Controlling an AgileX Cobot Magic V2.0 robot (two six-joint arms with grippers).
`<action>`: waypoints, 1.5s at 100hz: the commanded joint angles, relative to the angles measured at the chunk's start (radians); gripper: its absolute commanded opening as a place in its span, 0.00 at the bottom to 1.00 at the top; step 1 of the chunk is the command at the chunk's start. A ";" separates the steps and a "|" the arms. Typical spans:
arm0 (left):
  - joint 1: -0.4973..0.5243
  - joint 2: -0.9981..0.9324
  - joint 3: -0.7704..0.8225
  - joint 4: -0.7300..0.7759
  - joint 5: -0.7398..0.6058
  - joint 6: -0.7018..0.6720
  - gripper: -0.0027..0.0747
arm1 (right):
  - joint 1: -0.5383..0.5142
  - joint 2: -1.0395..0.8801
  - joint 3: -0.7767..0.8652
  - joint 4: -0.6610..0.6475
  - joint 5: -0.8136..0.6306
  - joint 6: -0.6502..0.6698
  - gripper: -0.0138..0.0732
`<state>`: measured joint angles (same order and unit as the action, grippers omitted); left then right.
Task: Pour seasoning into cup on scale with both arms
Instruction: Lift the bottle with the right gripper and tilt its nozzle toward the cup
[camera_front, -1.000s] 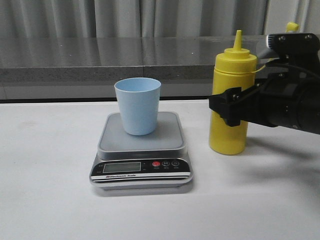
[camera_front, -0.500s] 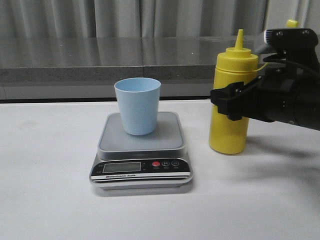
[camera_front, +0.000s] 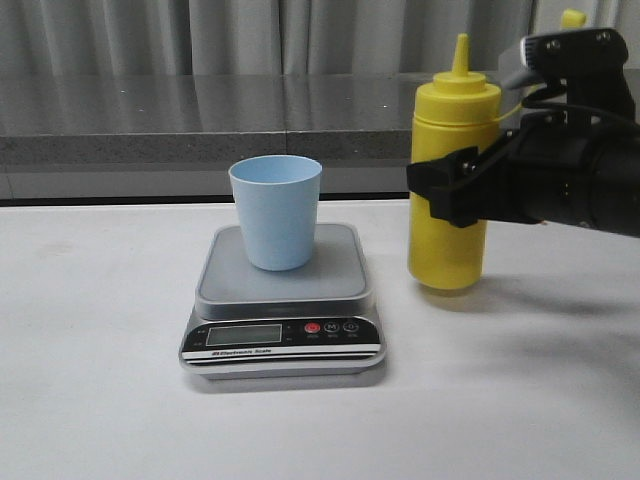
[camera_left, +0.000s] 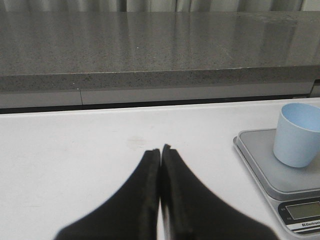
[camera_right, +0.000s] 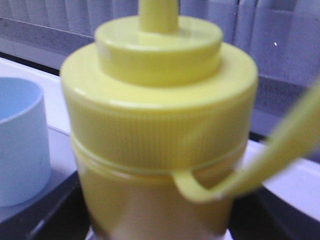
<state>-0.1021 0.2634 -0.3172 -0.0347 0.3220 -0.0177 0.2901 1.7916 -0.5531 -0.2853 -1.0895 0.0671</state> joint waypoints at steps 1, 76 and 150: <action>0.003 0.009 -0.030 -0.009 -0.080 -0.002 0.01 | -0.002 -0.105 -0.037 -0.027 0.043 -0.067 0.34; 0.003 0.009 -0.030 -0.009 -0.080 -0.002 0.01 | 0.194 -0.234 -0.513 -0.536 1.235 -0.151 0.34; 0.003 0.009 -0.030 -0.009 -0.080 -0.002 0.01 | 0.350 -0.101 -0.633 -0.943 1.524 -0.151 0.34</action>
<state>-0.1021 0.2634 -0.3172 -0.0347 0.3220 -0.0177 0.6319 1.7311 -1.1495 -1.1530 0.4235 -0.0759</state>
